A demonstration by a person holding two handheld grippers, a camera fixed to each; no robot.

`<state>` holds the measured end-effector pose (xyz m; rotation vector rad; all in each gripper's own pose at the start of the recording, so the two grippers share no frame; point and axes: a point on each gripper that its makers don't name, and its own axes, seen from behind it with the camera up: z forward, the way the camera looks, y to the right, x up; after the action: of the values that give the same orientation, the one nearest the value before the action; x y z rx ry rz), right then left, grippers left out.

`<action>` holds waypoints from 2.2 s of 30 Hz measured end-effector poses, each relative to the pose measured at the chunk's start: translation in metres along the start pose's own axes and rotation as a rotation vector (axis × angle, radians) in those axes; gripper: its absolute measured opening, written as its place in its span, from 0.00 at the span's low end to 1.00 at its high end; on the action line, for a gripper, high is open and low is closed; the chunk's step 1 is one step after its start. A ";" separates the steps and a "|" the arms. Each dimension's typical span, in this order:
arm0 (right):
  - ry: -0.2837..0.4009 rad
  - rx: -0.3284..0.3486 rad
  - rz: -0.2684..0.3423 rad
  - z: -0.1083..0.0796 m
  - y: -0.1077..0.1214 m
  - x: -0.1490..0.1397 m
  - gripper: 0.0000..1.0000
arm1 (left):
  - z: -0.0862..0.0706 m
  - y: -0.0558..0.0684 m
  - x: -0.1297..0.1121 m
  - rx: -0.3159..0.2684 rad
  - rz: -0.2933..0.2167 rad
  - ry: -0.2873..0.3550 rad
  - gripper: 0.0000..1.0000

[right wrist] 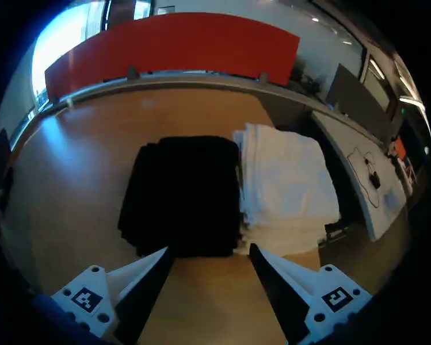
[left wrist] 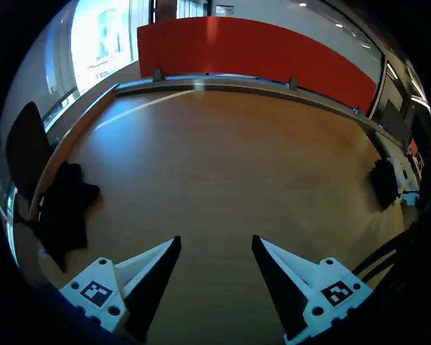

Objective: Fold towel

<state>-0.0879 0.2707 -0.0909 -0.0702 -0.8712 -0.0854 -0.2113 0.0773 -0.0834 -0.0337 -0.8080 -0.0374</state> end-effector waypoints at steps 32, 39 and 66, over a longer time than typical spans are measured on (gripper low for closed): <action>0.470 -0.030 0.087 -0.070 -0.057 0.113 0.99 | -0.003 0.004 0.028 -0.022 -0.011 0.094 0.91; 0.549 -0.030 0.095 -0.088 -0.070 0.137 0.99 | -0.005 0.004 0.039 -0.024 -0.007 0.140 0.91; 0.688 0.002 0.078 -0.148 -0.136 0.187 1.00 | -0.054 0.004 0.154 -0.069 -0.042 0.648 0.91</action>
<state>0.1309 0.1120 -0.0391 -0.0665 -0.1806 -0.0303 -0.0661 0.0753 -0.0092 -0.0652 -0.1594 -0.1095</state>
